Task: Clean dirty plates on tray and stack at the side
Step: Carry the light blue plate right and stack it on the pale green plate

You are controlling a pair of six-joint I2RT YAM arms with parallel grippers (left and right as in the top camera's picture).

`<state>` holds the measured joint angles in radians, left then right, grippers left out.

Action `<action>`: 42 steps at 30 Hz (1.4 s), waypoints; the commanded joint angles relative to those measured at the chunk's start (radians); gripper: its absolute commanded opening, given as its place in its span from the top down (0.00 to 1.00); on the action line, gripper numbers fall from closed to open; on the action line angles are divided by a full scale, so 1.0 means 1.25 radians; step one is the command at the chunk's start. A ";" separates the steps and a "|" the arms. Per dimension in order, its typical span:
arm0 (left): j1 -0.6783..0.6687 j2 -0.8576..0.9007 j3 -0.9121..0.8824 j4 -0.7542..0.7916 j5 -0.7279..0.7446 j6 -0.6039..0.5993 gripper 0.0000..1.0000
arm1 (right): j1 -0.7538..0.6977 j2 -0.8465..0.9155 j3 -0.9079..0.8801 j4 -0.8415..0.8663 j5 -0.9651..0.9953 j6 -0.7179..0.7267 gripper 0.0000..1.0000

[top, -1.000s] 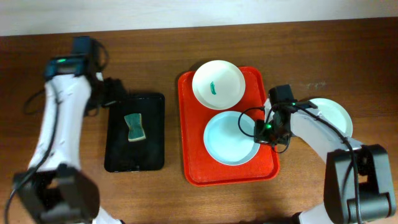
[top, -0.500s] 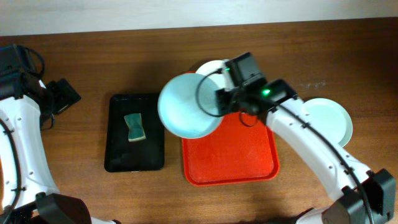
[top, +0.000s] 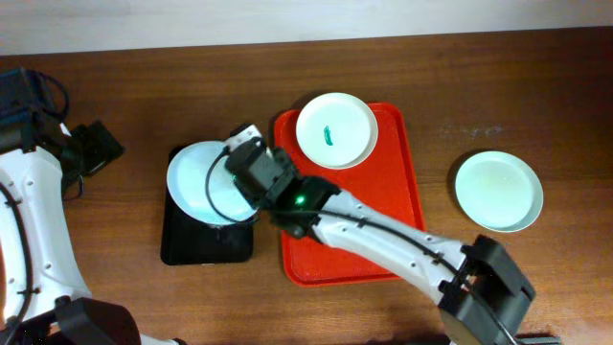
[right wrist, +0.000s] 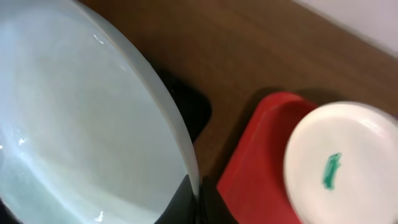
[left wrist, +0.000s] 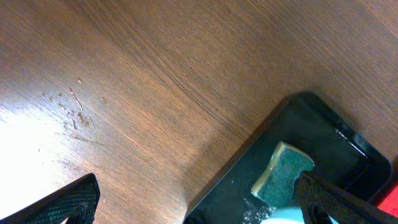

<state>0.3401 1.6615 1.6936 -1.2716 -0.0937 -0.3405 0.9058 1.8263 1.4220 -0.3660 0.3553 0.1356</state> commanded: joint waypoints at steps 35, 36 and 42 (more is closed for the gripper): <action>0.002 -0.006 0.009 0.002 0.000 -0.008 0.01 | 0.178 -0.101 0.015 0.139 0.396 -0.378 0.96; 0.002 -0.006 0.009 0.002 0.000 -0.008 0.01 | 0.178 -0.101 0.015 0.139 0.396 -0.378 0.96; 0.002 -0.006 0.009 0.002 0.000 -0.008 0.01 | 0.176 -0.101 0.015 0.139 0.396 -0.378 0.96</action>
<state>0.3401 1.6615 1.6936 -1.2716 -0.0937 -0.3405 1.1221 1.7157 1.4235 -0.2008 0.8230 -0.3405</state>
